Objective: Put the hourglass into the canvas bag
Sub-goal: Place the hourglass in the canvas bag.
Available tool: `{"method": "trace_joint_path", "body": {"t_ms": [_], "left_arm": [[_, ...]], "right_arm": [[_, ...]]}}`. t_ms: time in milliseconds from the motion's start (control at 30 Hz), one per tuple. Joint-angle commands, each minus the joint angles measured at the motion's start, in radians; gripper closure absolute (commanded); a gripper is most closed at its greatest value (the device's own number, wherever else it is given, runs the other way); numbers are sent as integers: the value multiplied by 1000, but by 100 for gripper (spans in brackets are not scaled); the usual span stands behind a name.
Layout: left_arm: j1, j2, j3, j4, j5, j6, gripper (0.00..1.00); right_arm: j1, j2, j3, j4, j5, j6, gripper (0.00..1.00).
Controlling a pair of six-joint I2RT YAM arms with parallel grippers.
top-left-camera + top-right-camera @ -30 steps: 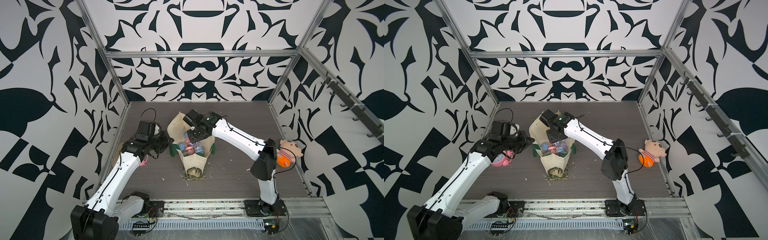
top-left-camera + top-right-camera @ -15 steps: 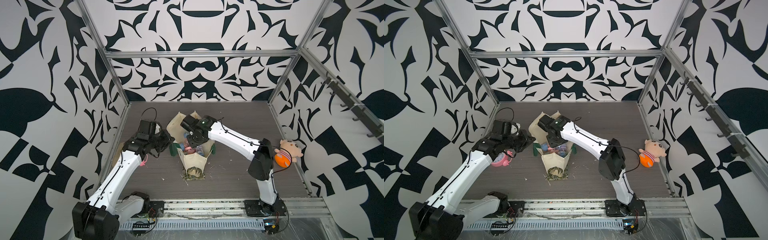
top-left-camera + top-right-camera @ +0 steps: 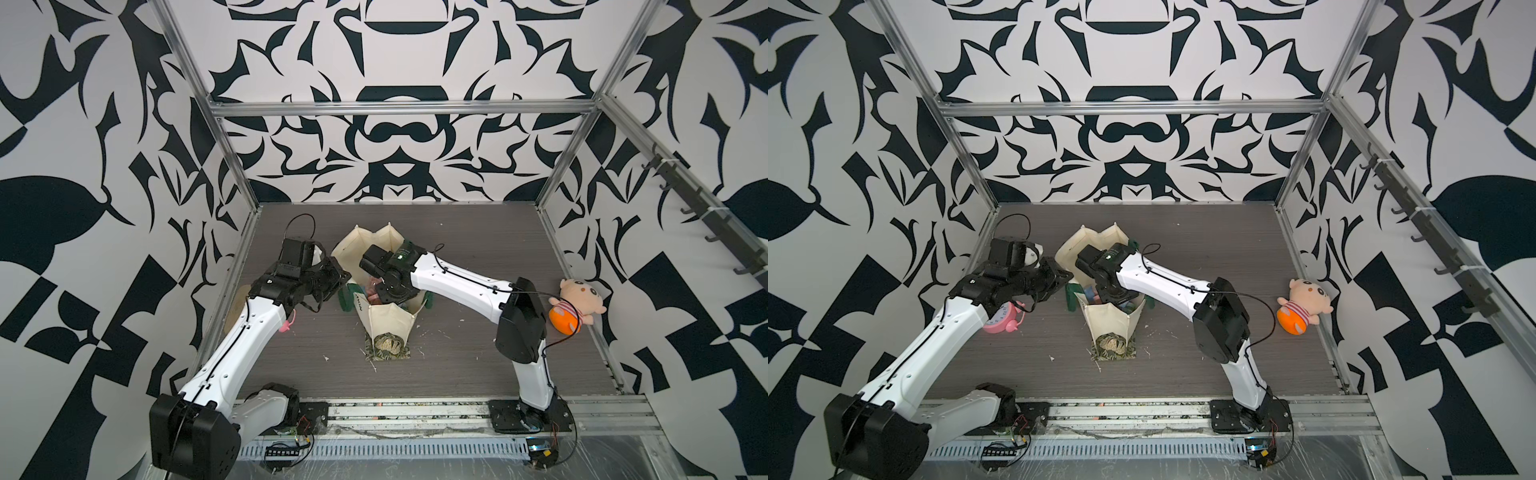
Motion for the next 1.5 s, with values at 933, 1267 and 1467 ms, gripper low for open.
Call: {"method": "trace_joint_path", "body": {"t_ms": [933,1267,1467], "left_arm": [[1,-7,-36,22,15,59,88],[2,8,2,-3,21,70,88],[2,-4,20,-21,21,79,78]], "right_arm": [[47,-131,185,-103,121,34,38],[47,-295,118,-44,231,65,35],[34,-572,-218,177,335,121,34]]}}
